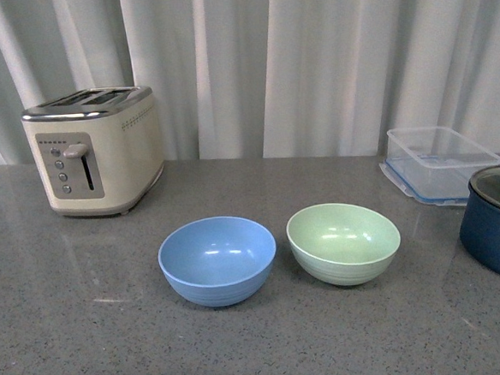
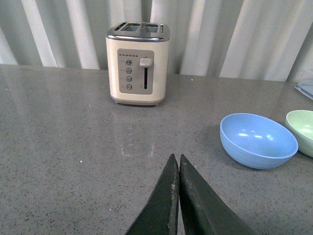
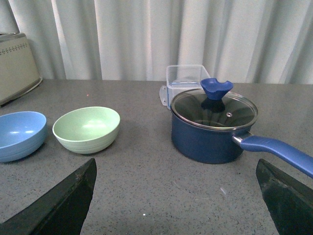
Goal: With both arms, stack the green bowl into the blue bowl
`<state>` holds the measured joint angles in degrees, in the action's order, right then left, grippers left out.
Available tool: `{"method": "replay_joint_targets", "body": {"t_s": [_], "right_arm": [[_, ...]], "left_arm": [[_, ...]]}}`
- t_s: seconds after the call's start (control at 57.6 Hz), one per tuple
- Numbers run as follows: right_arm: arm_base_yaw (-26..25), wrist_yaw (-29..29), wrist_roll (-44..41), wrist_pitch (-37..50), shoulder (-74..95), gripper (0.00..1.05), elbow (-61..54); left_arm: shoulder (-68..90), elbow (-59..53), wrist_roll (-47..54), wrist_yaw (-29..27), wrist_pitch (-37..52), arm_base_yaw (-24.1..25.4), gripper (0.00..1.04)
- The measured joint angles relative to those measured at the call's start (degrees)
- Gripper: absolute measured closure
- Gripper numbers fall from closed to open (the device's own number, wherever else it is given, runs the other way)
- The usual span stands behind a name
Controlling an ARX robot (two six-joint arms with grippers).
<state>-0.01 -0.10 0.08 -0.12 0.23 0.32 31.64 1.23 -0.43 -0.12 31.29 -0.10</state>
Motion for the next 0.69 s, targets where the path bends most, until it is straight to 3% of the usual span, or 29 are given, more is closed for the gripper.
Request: {"method": "replay_joint_targets", "body": {"t_s": [0.694], "right_arm": [[0.0, 0.0, 0.0, 0.0, 0.0, 0.10, 0.0]], "left_arm": [[-18.5, 0.0, 0.0, 0.0, -17.9, 0.0, 1.01]]}}
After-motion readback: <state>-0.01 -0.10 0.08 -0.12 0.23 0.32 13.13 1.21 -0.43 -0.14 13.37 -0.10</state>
